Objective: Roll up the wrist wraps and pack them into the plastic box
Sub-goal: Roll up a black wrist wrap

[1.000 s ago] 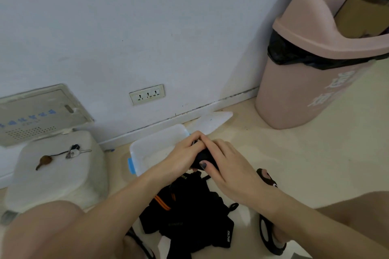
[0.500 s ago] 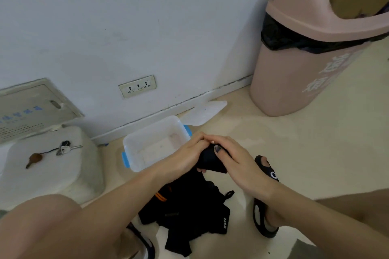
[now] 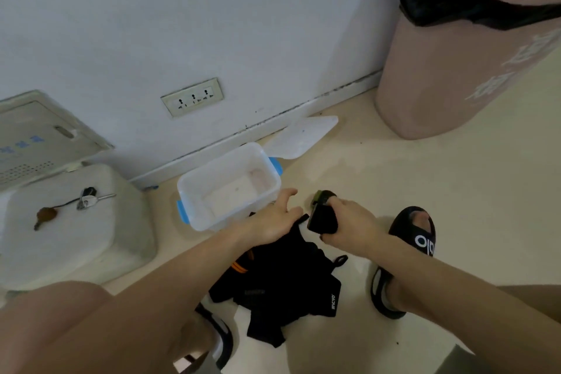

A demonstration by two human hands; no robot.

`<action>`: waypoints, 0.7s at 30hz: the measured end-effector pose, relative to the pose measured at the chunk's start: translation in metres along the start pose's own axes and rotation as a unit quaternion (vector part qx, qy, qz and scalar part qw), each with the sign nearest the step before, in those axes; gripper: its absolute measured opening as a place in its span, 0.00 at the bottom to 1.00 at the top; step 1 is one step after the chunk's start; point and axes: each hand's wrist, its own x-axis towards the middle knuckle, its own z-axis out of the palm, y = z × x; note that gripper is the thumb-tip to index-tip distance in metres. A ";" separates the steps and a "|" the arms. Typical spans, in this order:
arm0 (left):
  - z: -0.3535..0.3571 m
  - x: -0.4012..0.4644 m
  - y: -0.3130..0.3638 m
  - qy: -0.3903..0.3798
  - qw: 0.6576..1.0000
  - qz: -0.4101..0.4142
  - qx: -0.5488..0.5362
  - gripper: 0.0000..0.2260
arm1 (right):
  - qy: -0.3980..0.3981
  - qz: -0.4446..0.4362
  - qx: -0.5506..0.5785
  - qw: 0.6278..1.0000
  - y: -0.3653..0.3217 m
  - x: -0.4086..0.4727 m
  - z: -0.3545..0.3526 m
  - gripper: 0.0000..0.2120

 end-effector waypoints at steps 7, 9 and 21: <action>0.009 0.029 -0.018 -0.048 0.978 -0.020 0.203 0.28 | -0.067 0.154 -0.026 0.985 0.088 0.052 0.041 0.23; 0.011 0.036 -0.021 -0.054 0.966 -0.020 0.251 0.28 | -0.077 0.167 -0.030 0.983 0.105 0.070 0.054 0.21; -0.011 0.050 -0.059 0.008 0.921 -0.027 0.387 0.26 | -0.076 0.232 -0.116 0.963 0.141 0.121 0.111 0.17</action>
